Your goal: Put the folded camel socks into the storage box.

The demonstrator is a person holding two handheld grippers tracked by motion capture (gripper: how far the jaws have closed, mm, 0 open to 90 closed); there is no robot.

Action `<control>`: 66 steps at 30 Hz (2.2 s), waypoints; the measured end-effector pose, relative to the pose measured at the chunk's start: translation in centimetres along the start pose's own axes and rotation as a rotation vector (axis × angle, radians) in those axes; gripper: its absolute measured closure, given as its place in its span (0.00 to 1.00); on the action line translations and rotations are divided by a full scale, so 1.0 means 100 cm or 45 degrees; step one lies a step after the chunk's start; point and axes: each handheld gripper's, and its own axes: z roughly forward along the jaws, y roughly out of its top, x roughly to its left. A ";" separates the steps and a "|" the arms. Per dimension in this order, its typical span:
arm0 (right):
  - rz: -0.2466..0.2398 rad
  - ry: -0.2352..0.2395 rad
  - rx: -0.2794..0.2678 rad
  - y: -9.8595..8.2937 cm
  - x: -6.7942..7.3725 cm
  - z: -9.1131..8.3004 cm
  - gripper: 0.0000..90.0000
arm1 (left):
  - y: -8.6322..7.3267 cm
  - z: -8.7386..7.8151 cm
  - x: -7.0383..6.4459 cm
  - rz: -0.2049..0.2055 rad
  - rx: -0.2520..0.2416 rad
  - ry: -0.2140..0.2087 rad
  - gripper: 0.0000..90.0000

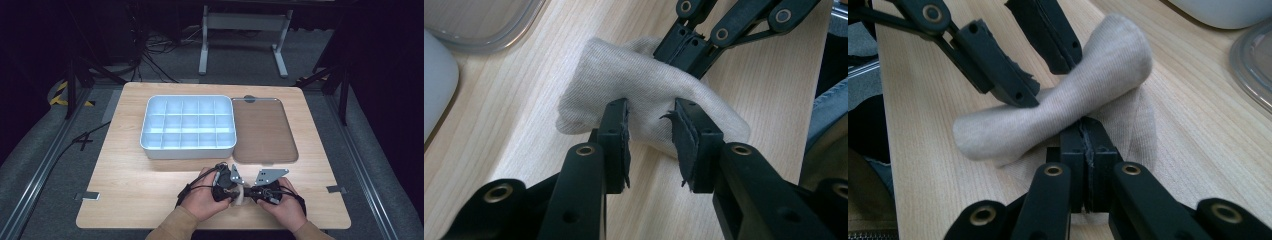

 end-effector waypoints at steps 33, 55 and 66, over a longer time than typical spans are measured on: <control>0.137 -0.012 0.078 -0.016 -0.015 -0.016 0.95 | 0.008 0.004 -0.005 0.046 -0.011 -0.019 0.69; 0.156 -0.024 0.076 -0.018 -0.016 -0.019 0.87 | 0.001 0.019 -0.002 0.060 -0.049 -0.104 0.49; 0.242 -0.057 0.006 -0.013 -0.016 -0.033 0.74 | -0.001 0.021 -0.001 0.062 -0.071 -0.114 0.49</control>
